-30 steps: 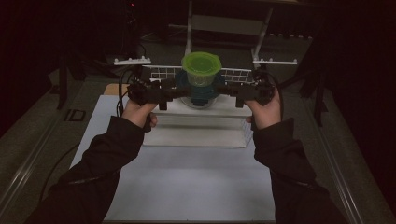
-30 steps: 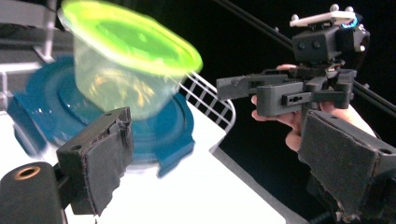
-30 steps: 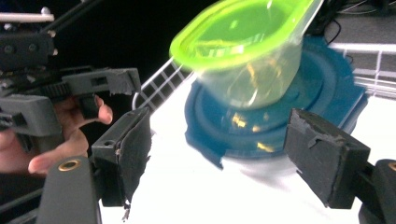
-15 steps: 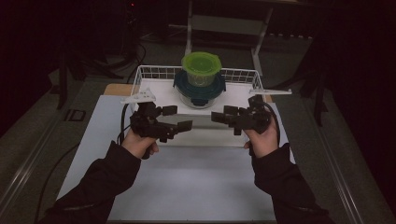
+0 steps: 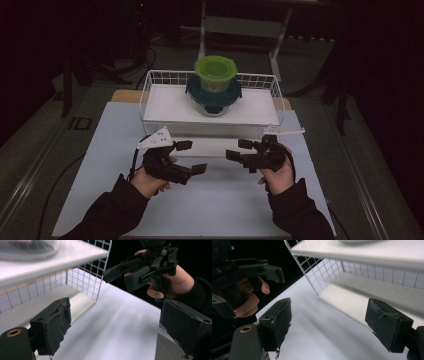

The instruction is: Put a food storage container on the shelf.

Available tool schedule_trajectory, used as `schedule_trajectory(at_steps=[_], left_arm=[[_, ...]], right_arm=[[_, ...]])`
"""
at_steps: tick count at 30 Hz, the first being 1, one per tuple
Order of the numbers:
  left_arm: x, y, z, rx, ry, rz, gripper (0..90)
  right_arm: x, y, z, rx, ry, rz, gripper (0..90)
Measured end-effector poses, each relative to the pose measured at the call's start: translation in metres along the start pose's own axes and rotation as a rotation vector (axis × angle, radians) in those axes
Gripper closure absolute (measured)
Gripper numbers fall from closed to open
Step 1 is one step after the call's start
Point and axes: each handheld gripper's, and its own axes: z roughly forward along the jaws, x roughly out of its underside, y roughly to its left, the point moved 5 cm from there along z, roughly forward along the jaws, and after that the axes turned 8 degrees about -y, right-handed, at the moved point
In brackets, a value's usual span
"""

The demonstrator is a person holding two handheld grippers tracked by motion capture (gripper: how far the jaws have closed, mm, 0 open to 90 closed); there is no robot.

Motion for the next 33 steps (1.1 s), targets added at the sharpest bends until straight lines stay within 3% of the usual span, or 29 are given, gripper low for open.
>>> schedule_trajectory(at_steps=[6,13,18,26,30,33], left_arm=[[0.019,-0.004,0.003,0.014,0.017,0.008,9.1],[0.046,-0.008,0.002,0.019,0.045,0.053,9.1],[0.063,-0.007,-0.001,0.017,0.065,0.053,9.0],[0.078,-0.005,-0.009,0.021,0.048,0.044,9.0],[0.084,-0.003,-0.013,0.023,0.049,0.049,8.8],[0.092,0.000,-0.020,0.011,0.048,0.030,8.7]], right_arm=[[0.022,-0.005,-0.001,0.015,0.013,0.005,20.2],[0.046,-0.011,-0.005,0.020,0.024,0.019,20.1],[0.063,-0.015,-0.008,0.029,0.033,0.020,19.9],[0.079,-0.019,-0.018,0.033,0.027,0.051,18.3],[0.087,-0.020,-0.024,0.043,0.032,0.048,18.1],[0.095,-0.022,-0.034,0.063,0.027,0.026,18.1]])
